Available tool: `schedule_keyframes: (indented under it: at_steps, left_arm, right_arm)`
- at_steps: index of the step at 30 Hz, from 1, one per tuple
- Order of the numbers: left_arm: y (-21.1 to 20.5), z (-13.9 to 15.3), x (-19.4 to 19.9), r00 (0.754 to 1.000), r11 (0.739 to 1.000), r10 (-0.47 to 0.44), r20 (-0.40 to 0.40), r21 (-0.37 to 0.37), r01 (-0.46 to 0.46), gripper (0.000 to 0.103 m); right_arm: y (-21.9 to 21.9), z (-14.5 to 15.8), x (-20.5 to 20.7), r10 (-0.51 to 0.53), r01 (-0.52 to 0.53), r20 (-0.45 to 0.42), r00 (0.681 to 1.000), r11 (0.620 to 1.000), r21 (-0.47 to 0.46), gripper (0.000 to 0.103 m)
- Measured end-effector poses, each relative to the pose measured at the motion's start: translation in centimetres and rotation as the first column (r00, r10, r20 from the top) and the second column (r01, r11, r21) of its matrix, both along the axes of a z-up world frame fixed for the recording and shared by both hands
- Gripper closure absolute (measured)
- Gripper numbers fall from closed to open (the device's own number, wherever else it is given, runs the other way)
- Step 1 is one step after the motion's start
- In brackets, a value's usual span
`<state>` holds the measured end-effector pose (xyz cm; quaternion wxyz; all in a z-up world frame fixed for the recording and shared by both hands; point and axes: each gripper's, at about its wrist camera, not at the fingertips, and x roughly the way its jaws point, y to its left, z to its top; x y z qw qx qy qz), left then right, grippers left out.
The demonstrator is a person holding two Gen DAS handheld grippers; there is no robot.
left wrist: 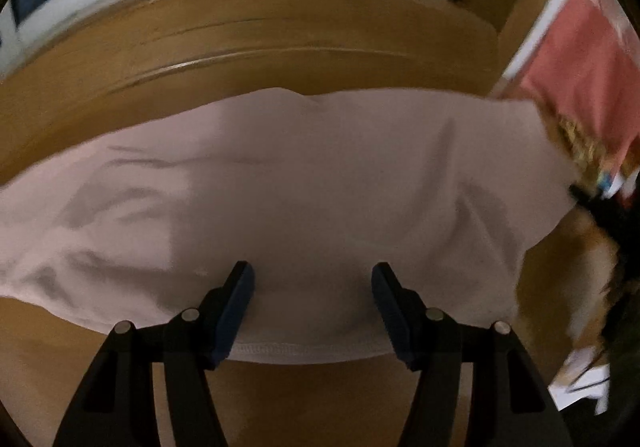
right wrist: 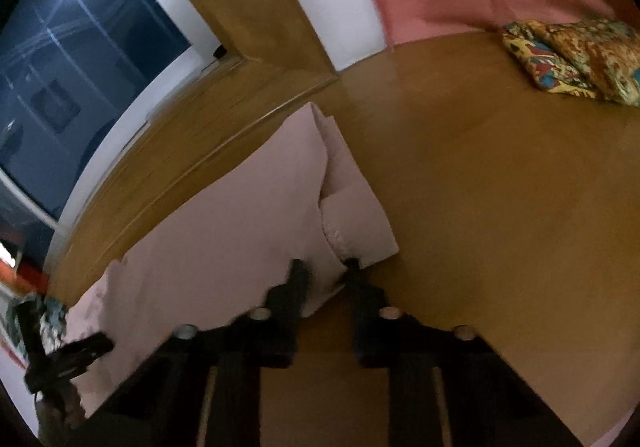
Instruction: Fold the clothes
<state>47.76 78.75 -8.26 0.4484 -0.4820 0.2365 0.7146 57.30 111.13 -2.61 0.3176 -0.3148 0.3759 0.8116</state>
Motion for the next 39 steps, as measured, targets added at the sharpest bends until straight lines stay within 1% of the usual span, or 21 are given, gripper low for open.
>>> schedule_keyframes:
  at_steps: [1,3,4,5,6,9,11,12,15,17,19,21,23,24,27,30,31,33,35,37,39]
  left_arm:
    - [0.2,-0.1,0.4,0.999,1.0,-0.019,-0.028,-0.019,0.019,0.045]
    - [0.4,-0.1,0.7,0.999,0.999,-0.036,-0.036,-0.027,0.035,0.042]
    - [0.5,-0.1,0.9,0.998,0.999,-0.044,-0.039,-0.031,0.043,0.042]
    - [0.6,-0.2,1.0,0.998,0.998,-0.052,-0.043,-0.036,0.051,0.042]
    - [0.7,-0.2,1.2,0.997,0.997,-0.06,-0.047,-0.04,0.059,0.042]
    - [1.1,-0.2,1.7,0.995,0.995,-0.082,-0.055,-0.053,0.08,0.044]
    - [0.9,0.0,1.7,0.997,0.996,-0.077,-0.029,-0.053,0.075,0.045]
    - [0.9,0.2,2.1,0.995,0.995,-0.094,-0.015,-0.041,0.094,0.045]
    - [1.2,0.6,3.2,0.989,0.989,-0.148,0.028,-0.006,0.149,0.045]
    - [1.3,0.9,3.9,0.981,0.983,-0.185,0.055,0.019,0.184,0.045]
    - [1.5,1.2,4.6,0.972,0.975,-0.222,0.081,0.045,0.219,0.045]
    - [1.5,0.8,5.1,0.965,0.97,-0.243,0.098,0.045,0.239,0.045]
    - [2.0,0.3,5.7,0.965,0.967,-0.256,0.064,0.034,0.254,0.043]
    - [2.1,0.1,5.9,0.964,0.965,-0.262,0.05,0.031,0.261,0.043]
    - [0.8,0.7,6.5,0.959,0.961,-0.276,0.055,0.041,0.274,0.043]
    - [-0.8,1.3,5.5,0.97,0.972,-0.23,0.08,0.07,0.225,0.043]
    - [-1.4,1.6,5.0,0.973,0.975,-0.212,0.086,0.079,0.205,0.043]
    - [-3.4,2.4,3.1,0.987,0.986,-0.148,0.066,0.092,0.141,0.043]
    - [-5.6,3.0,0.5,0.997,0.994,-0.067,0.027,0.092,0.064,0.043]
    - [-6.9,2.9,-1.9,1.0,0.998,-0.001,-0.011,0.069,0.001,0.043]
    - [-7.8,2.5,-4.0,0.998,0.998,0.049,-0.026,0.052,-0.047,0.043]
  right_arm:
    - [0.8,0.5,0.6,-0.014,0.013,0.01,1.0,1.0,0.019,0.094]
    - [2.5,1.1,2.0,-0.03,0.03,0.003,1.0,0.999,0.017,0.095]
    - [3.0,1.4,2.3,-0.041,0.04,0.015,0.999,0.999,0.032,0.1]
    - [3.3,1.8,2.6,-0.054,0.051,0.051,0.997,0.996,0.068,0.103]
    - [3.7,2.1,2.8,-0.068,0.059,0.084,0.994,0.993,0.101,0.103]
    - [4.5,2.3,3.8,-0.062,0.062,0.01,0.998,0.998,0.03,0.102]
    - [4.1,2.5,4.3,-0.062,0.062,-0.006,0.998,0.998,0.0,0.1]
    - [3.7,2.6,4.4,-0.053,0.052,-0.024,0.998,0.999,-0.015,0.099]
    - [1.8,3.1,3.5,0.016,-0.016,-0.057,0.998,1.0,0.004,0.098]
    - [0.7,3.1,1.9,0.078,-0.077,-0.004,0.997,0.995,0.06,0.096]
    - [-0.1,2.6,-0.6,0.151,-0.158,0.07,0.986,0.981,0.11,0.096]
    - [-0.3,1.2,-2.1,0.179,-0.193,0.129,0.975,0.975,0.111,0.096]
    - [0.4,-0.4,-2.3,0.148,-0.171,0.207,0.967,0.981,0.096,0.098]
    - [0.8,-1.0,-2.2,0.134,-0.158,0.236,0.963,0.983,0.089,0.102]
    - [1.9,-0.9,-0.6,0.092,-0.109,0.211,0.973,0.992,0.071,0.103]
    - [1.6,0.1,-0.9,0.057,-0.102,0.314,0.948,0.987,0.128,0.103]
    - [1.4,0.4,-1.0,0.05,-0.105,0.338,0.94,0.984,0.145,0.1]
    - [0.1,1.8,-1.4,0.086,-0.145,0.314,0.946,0.975,0.169,0.099]
    - [-2.1,2.7,-3.0,0.171,-0.223,0.275,0.946,0.96,0.169,0.097]
    - [-4.5,2.8,-4.9,0.278,-0.315,0.231,0.932,0.938,0.141,0.096]
    - [-6.3,2.3,-6.4,0.349,-0.379,0.212,0.913,0.916,0.128,0.096]
